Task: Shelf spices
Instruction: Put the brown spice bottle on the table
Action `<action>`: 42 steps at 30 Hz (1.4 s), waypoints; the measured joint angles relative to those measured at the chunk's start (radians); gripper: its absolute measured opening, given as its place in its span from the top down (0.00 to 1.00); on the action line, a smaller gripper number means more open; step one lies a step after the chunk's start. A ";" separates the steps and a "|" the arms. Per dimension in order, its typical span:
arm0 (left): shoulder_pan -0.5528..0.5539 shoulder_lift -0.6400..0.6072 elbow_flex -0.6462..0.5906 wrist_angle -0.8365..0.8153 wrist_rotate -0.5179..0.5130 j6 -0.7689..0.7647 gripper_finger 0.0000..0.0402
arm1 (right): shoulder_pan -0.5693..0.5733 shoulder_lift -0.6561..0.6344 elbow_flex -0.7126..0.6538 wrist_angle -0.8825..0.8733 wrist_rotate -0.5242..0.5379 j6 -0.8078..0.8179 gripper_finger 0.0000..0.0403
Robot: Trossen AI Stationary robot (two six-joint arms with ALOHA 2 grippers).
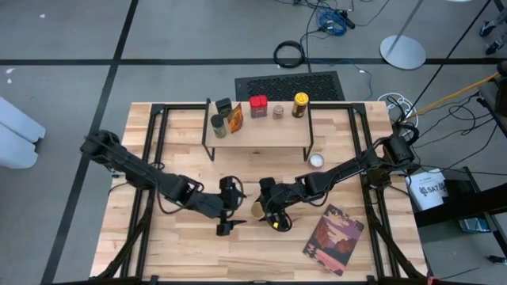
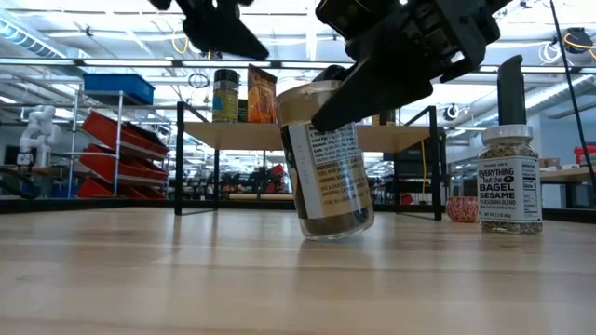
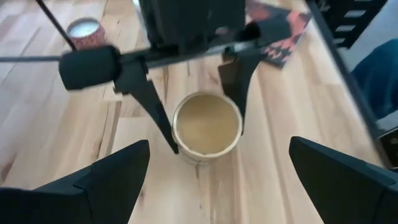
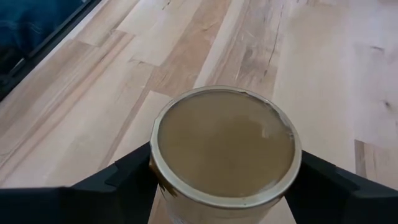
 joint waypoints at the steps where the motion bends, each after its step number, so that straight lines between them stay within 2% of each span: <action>1: 0.000 0.014 0.000 0.002 -0.010 -0.013 0.01 | 0.000 0.000 0.000 -0.002 0.000 0.003 0.31; 10: 0.000 0.164 0.000 0.004 -0.066 -0.083 0.01 | 0.000 0.000 0.000 -0.003 0.001 0.021 0.30; 14: 0.000 0.203 0.000 0.066 -0.087 -0.099 0.01 | 0.000 0.000 0.000 -0.003 0.001 0.031 0.29; 18: 0.000 0.219 0.000 0.127 -0.094 -0.118 0.01 | 0.000 0.000 0.000 -0.004 0.001 0.035 0.29; 34: 0.000 0.220 0.000 0.152 -0.100 -0.120 0.01 | 0.009 0.000 0.000 -0.010 -0.001 0.087 0.28; 42: 0.000 0.277 0.000 0.226 -0.093 -0.122 0.02 | 0.028 0.000 0.000 -0.013 -0.004 0.113 0.28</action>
